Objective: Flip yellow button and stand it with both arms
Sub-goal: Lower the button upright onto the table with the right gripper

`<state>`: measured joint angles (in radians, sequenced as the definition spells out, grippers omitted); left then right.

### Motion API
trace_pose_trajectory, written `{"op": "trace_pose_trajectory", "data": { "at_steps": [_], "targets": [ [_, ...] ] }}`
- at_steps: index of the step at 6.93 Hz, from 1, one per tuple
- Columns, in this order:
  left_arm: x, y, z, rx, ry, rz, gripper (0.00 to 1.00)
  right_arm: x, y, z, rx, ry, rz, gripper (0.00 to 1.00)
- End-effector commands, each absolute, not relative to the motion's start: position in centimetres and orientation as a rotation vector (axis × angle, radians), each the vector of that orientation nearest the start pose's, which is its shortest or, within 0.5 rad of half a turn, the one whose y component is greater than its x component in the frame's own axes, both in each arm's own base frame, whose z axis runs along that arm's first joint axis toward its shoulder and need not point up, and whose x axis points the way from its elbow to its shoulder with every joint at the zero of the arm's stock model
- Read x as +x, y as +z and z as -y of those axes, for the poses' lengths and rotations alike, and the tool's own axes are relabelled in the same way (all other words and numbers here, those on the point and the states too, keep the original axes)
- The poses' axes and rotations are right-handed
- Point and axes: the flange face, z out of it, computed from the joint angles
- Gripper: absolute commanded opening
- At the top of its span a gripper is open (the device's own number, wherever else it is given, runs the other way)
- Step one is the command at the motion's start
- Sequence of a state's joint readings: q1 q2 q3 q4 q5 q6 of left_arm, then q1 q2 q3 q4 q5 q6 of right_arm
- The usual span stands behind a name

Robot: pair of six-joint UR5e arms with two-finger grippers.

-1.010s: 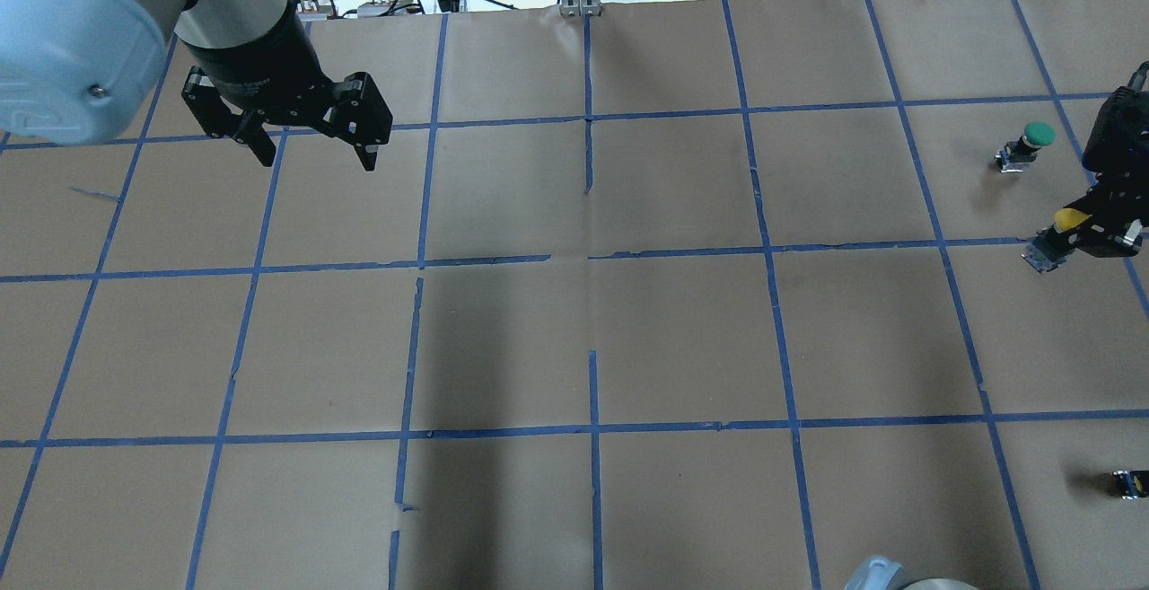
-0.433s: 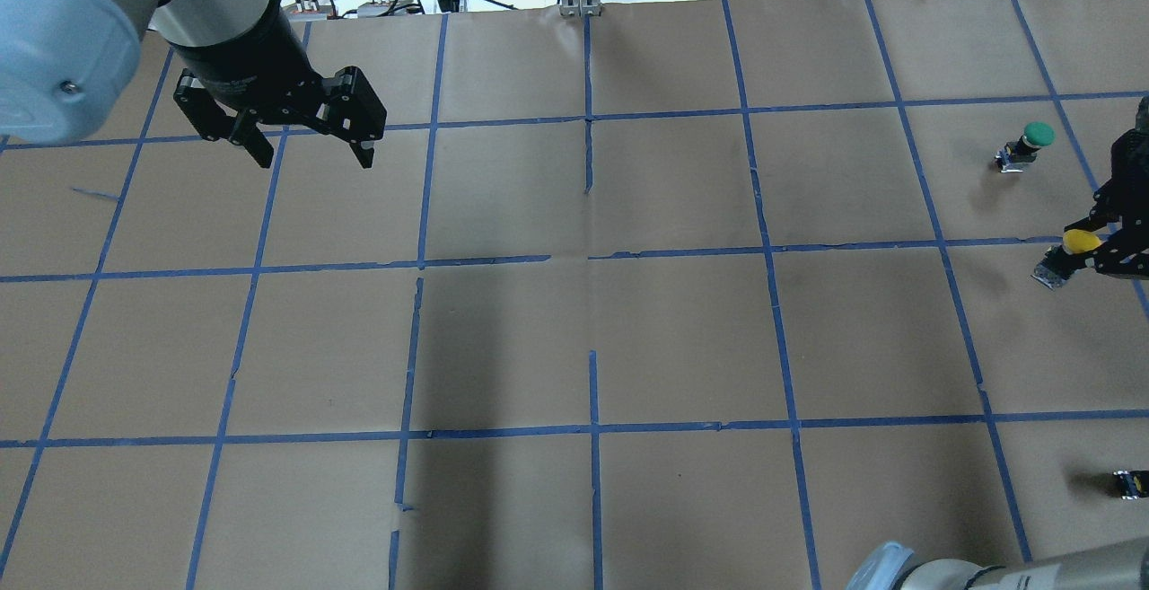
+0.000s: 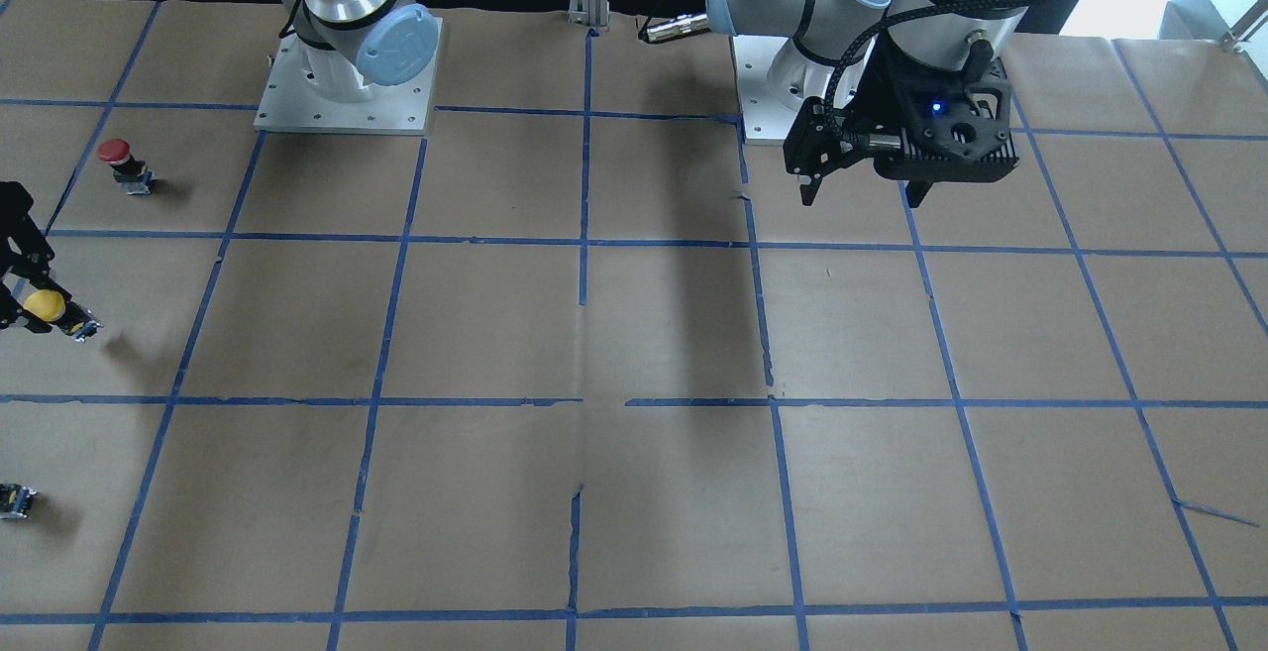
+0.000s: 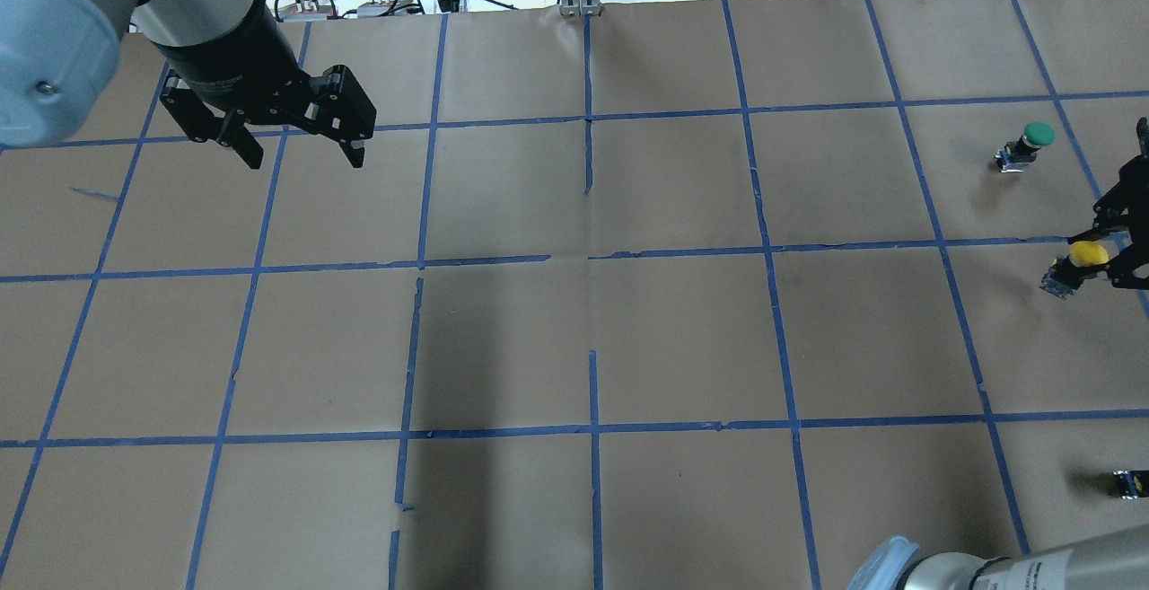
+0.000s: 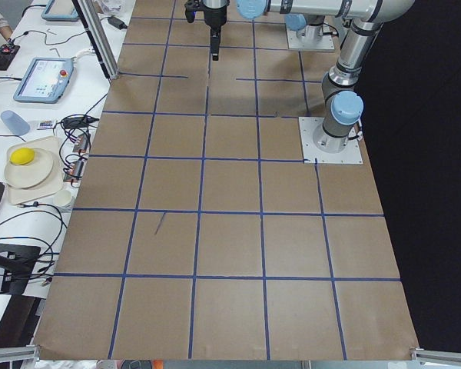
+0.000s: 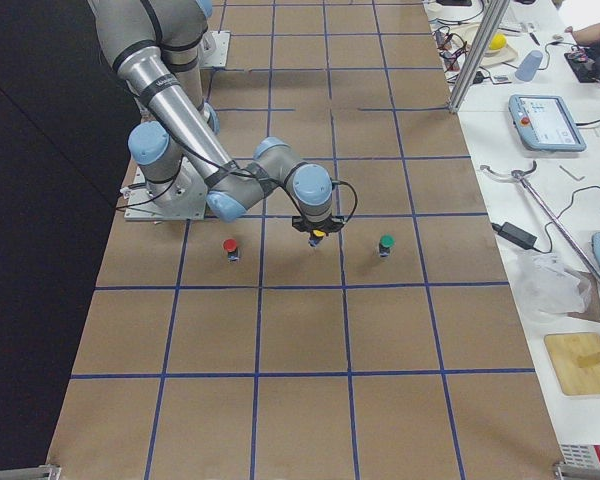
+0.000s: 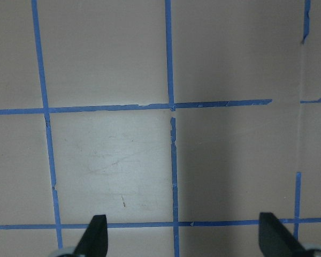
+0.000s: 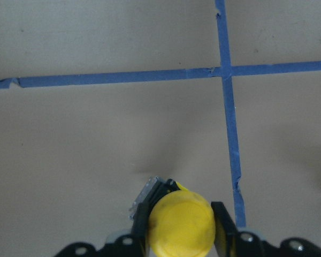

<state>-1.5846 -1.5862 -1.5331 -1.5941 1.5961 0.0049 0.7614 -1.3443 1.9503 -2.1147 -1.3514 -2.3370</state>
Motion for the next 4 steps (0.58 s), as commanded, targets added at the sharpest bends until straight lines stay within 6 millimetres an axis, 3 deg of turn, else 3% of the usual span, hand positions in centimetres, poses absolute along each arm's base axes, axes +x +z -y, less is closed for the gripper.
{"op": "trace_pose_trajectory", "data": {
  "at_steps": [1, 2, 4],
  "targets": [
    [-13.30, 49.91, 49.21, 0.033, -0.005, -3.115, 1.00, -27.60, 23.49, 46.19, -2.128, -0.345, -2.173, 0.16],
    [-13.31, 49.91, 49.15, 0.033, -0.005, -3.117, 1.00, -27.58, 23.25, 46.15, -2.123, -0.342, -2.169, 0.25],
    [-13.31, 49.74, 49.10, 0.033, 0.003, -3.117, 1.00, -27.22, 23.04, 45.80, -2.087, -0.338, -2.143, 0.25]
  ]
}}
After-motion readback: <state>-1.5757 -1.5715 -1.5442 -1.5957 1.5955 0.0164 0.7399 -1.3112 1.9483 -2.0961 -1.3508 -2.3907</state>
